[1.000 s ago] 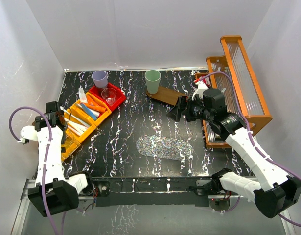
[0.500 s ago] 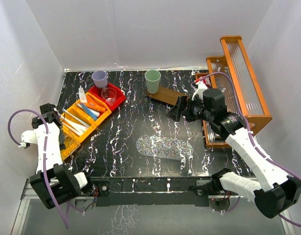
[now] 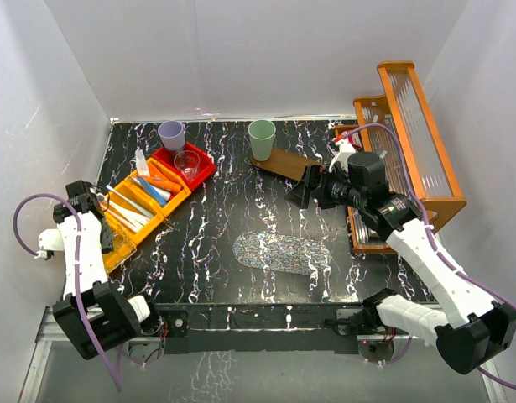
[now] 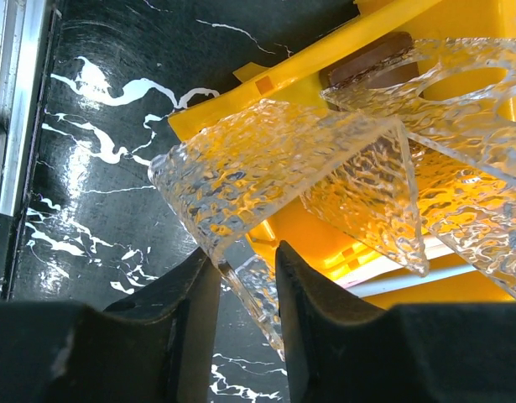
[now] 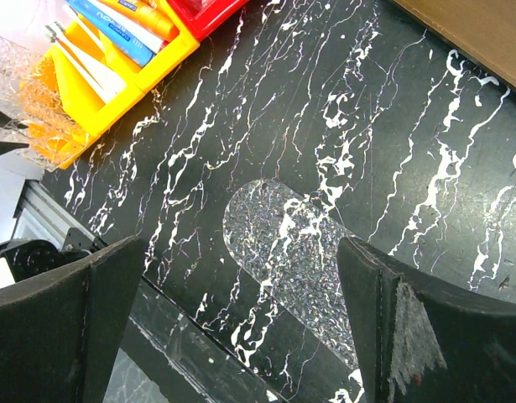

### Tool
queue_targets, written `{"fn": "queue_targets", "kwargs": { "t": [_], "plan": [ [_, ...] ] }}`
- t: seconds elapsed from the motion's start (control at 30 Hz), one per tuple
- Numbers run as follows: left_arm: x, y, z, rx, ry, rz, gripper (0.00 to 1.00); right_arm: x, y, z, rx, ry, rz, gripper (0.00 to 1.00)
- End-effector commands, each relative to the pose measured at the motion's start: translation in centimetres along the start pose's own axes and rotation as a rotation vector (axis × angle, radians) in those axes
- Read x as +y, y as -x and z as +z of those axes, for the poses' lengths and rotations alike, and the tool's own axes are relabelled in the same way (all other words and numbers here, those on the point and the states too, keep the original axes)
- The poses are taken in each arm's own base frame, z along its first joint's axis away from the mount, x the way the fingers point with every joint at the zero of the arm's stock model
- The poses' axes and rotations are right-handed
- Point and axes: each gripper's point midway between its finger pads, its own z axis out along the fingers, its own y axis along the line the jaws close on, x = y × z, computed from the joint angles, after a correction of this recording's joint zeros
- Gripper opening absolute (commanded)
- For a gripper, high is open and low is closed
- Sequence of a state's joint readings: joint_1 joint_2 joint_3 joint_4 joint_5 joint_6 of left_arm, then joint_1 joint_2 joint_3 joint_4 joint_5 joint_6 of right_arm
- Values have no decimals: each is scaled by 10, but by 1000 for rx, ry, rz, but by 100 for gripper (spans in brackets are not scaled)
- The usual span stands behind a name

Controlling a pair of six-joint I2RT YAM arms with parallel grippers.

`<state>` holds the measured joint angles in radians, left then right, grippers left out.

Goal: Prepare toiletry sets of a toothbrush and toothpaste on the tray

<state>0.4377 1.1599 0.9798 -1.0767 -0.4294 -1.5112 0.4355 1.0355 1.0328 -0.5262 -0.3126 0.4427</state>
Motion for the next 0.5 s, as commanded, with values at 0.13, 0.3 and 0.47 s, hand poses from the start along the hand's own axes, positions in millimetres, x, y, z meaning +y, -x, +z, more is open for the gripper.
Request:
{"fn": "queue_targets", "kwargs": {
  "t": [0.13,0.3,0.47],
  "plan": [
    [11,6,-20,22,2,-23,16,5,19,-4,-77,19,-54,98],
    [20,13,-34,19,20,-14,6,5,20,-5,-83,19,-68,98],
    [26,23,-57,15,-10,-29,0,8,20,-8,-84,32,-79,98]
  ]
}}
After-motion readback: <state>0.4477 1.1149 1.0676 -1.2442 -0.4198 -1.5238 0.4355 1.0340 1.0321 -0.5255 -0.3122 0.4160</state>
